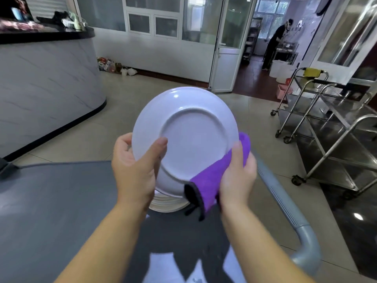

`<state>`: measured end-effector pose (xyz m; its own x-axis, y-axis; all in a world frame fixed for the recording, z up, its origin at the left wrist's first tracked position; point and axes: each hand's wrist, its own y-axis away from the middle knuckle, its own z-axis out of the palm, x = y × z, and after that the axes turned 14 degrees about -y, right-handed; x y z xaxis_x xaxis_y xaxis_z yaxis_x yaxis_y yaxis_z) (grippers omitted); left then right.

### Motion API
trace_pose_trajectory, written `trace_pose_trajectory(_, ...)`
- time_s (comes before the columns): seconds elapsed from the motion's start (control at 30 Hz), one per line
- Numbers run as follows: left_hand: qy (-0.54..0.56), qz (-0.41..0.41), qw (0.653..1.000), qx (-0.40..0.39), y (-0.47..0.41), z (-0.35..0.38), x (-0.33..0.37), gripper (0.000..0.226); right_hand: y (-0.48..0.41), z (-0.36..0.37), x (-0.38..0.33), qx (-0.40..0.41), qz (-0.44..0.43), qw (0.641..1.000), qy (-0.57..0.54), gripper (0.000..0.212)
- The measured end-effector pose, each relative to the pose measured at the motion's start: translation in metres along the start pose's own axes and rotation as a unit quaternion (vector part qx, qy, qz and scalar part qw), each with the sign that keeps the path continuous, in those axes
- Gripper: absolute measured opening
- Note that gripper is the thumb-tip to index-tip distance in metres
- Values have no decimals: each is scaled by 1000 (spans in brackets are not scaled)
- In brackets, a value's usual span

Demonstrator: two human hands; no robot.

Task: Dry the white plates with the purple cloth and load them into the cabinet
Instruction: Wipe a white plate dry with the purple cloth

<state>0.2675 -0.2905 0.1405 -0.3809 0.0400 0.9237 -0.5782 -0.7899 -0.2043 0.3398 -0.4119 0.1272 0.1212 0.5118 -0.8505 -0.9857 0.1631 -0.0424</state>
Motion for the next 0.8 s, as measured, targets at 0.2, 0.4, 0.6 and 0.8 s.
trace_pose_trajectory(0.2,-24,-54,993,-99,-2,-14,-8,50,-18,-5,-13,-56,-2,996,64,18)
trace_pose_trajectory(0.4,-106,0,992,-74,-19,-17,7,29,-34,3,-41,-148,-106,974,134,10)
trace_pose_trajectory(0.6,-37,-26,999,-18,0,-9,-8,25,1,-8,11,55,0,998,20,25)
trace_pose_trajectory(0.8,57,-74,995,-44,5,0,-3,20,8,-11,28,7,67,995,67,42)
